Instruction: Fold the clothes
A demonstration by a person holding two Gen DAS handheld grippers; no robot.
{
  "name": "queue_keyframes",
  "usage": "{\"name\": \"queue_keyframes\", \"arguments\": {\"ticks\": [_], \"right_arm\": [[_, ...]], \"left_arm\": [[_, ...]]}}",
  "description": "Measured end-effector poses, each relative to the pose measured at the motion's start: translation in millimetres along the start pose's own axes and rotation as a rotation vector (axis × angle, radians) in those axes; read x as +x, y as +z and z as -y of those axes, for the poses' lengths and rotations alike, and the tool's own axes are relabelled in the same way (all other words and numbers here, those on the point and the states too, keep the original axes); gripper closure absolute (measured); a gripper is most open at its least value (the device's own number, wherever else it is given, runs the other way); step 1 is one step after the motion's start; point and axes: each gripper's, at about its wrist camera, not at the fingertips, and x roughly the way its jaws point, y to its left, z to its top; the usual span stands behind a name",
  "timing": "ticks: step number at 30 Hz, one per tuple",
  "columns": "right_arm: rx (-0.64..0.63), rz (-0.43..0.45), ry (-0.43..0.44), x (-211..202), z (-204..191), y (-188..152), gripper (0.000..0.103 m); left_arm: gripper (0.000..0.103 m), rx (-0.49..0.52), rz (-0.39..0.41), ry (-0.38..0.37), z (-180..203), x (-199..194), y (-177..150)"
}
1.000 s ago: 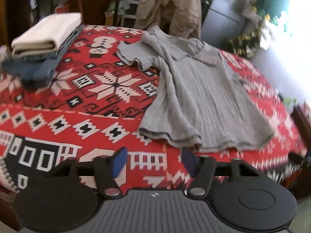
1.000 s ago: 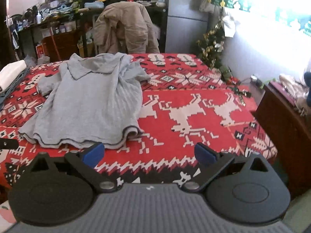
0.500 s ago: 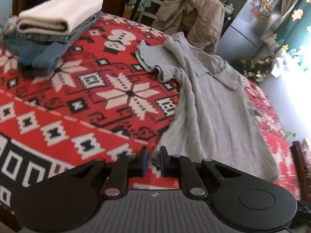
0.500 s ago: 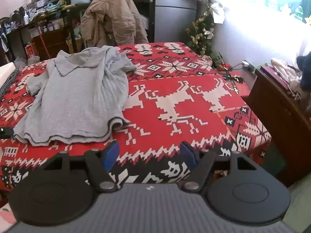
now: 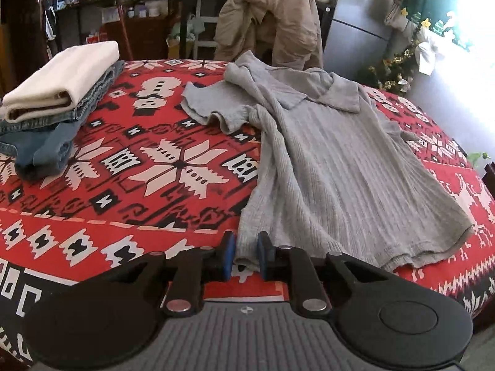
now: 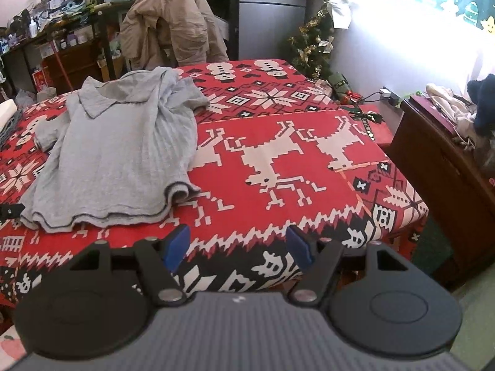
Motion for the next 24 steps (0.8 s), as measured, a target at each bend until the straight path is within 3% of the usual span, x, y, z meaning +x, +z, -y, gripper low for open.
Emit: {"name": "queue_keyframes", "arguments": {"ticks": [5,9,12,19,24], "right_arm": [[-0.007,0.008,0.008,-2.4,-5.2,1.1,0.031],[-0.004,0.031,0.014,-7.4,-3.2,2.4,0.031],[0.011,0.026,0.016,-6.5,1.3,3.7,0.042],[0.127,-0.006,0.066,12.1,14.1,10.3,0.075],[0.269,-0.004,0.147,34.1,28.8,25.3,0.075]], "left_arm": [[0.100,-0.028,0.023,0.015,-4.1,-7.1,1.4],[0.100,-0.081,0.060,0.054,-15.0,-21.6,5.0],[0.100,-0.157,0.079,0.060,-34.3,-36.1,7.1],[0.100,-0.191,0.094,0.125,-55.2,-47.4,-0.5],[0.100,-0.243,0.109,0.155,-68.9,-51.6,2.5]]}}
